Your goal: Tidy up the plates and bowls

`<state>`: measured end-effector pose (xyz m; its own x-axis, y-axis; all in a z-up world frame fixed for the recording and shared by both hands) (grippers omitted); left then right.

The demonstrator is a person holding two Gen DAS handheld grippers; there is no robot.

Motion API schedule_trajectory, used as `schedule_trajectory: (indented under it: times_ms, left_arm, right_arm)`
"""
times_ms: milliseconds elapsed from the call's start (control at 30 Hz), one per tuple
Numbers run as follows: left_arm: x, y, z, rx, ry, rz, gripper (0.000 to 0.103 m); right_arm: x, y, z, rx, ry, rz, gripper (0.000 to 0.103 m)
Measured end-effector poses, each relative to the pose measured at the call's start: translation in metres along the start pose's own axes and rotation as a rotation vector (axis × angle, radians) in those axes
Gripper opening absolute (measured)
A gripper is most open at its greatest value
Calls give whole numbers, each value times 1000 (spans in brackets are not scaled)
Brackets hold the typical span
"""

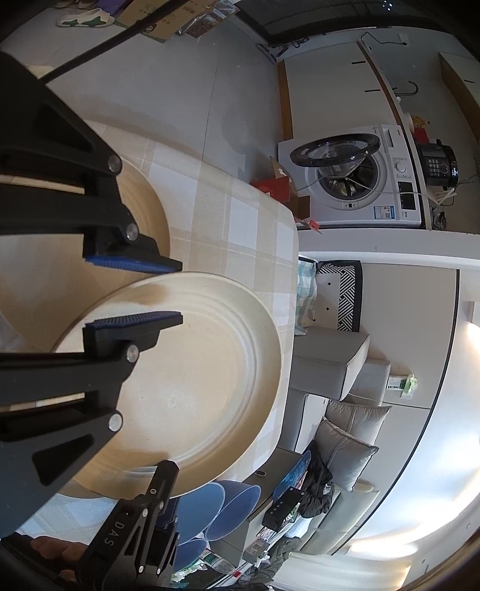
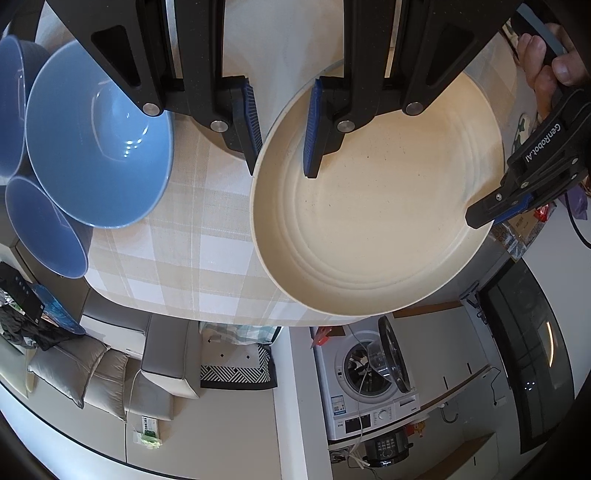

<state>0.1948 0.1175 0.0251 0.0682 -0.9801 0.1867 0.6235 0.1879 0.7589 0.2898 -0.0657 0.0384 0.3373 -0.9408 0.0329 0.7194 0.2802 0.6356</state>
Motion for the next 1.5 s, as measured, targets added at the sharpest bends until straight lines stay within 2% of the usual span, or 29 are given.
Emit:
schedule_trajectory:
  times_ms: [467, 700, 1500]
  left_arm:
    - [12, -34, 3, -43, -6, -27, 18]
    - [21, -48, -2, -64, -19, -35, 18]
    - [43, -61, -7, -81, -39, -87, 18]
  right_arm:
    - [7, -44, 5, -38, 11, -34, 22]
    - [15, -63, 6, -50, -12, -47, 22]
    - [32, -93, 14, -71, -35, -88, 22]
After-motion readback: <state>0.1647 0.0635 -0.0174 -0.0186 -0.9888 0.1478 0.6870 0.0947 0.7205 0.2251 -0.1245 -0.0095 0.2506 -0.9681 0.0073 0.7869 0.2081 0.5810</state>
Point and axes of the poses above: each gripper's, at about its wrist camera, not at the fingertips, and z roughly against the way its jaws point, x to its right, y to its top, the point moved 2 cm from there along -z, roughly the way its jaws point, and after that the axes turned 8 degrees about -y, right-handed, at the moved point
